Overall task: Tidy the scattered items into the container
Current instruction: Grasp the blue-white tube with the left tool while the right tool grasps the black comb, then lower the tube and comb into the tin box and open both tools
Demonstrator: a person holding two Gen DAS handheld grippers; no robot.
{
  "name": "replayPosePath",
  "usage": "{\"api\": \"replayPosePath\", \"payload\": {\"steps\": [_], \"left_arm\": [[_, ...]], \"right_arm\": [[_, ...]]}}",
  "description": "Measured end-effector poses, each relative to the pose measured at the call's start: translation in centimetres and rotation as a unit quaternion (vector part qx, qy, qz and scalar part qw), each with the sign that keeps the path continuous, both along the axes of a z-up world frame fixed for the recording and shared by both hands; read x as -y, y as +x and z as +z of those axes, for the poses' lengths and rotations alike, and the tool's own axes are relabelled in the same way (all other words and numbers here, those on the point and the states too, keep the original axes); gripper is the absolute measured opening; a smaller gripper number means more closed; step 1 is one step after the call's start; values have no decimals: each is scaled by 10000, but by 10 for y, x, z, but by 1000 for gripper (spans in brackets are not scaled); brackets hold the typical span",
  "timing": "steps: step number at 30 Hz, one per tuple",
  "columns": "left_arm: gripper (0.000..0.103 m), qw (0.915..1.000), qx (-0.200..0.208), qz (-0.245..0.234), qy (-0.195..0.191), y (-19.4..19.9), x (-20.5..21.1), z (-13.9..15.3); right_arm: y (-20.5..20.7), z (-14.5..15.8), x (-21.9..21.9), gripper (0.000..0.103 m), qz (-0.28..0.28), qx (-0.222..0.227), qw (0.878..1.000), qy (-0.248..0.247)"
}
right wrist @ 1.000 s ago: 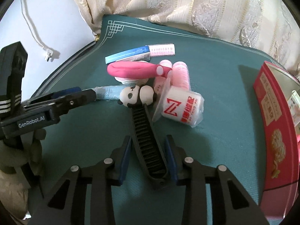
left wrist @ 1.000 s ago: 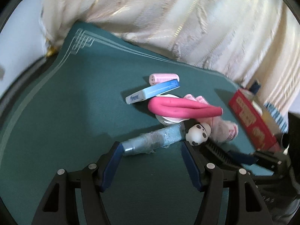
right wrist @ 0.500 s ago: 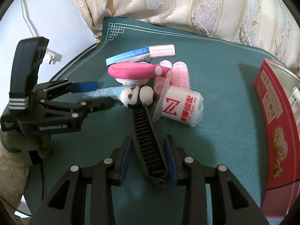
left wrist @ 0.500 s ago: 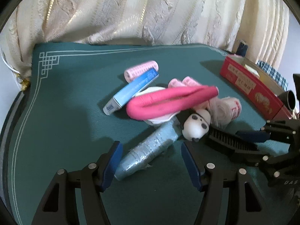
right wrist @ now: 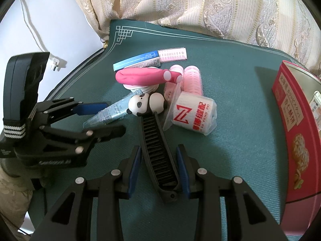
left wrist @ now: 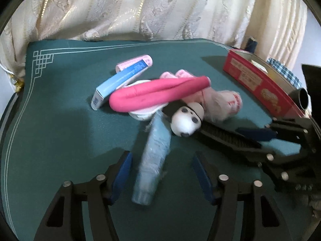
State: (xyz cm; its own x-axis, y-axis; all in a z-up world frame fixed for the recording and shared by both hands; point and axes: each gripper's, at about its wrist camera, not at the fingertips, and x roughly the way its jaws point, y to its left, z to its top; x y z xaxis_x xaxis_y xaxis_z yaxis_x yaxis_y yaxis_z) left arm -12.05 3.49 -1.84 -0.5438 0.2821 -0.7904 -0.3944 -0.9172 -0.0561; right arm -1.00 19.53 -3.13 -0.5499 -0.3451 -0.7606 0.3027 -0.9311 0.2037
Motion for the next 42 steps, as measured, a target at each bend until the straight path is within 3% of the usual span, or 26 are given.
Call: {"api": "replayPosePath", "payload": {"steps": [1, 2, 4, 9, 14, 21, 32, 42], "left_arm": [[30, 10000, -47, 5, -73, 1, -1, 0], [24, 9999, -69, 1, -84, 1, -1, 0], [22, 9999, -95, 50, -44, 3, 0, -1], [21, 9989, -179, 359, 227, 17, 13, 7], [21, 9951, -405, 630, 643, 39, 29, 27], [21, 9915, -640, 726, 875, 46, 31, 50], [21, 9910, -762, 613, 916, 53, 13, 65], [21, 9915, -810, 388, 937, 58, -14, 73]], "right_arm": [[0, 0, 0, 39, 2, -1, 10000, 3], [0, 0, 0, 39, 2, -2, 10000, 8], [0, 0, 0, 39, 2, -2, 10000, 8], [0, 0, -1, 39, -15, -10, 10000, -83], [2, 4, -5, 31, -28, -106, 9996, -268], [6, 16, -8, 29, -53, -311, 9979, -574], [8, 33, -28, 29, -268, -566, 9947, -817], [31, 69, -75, 29, -874, -1059, 9846, -1080]]}}
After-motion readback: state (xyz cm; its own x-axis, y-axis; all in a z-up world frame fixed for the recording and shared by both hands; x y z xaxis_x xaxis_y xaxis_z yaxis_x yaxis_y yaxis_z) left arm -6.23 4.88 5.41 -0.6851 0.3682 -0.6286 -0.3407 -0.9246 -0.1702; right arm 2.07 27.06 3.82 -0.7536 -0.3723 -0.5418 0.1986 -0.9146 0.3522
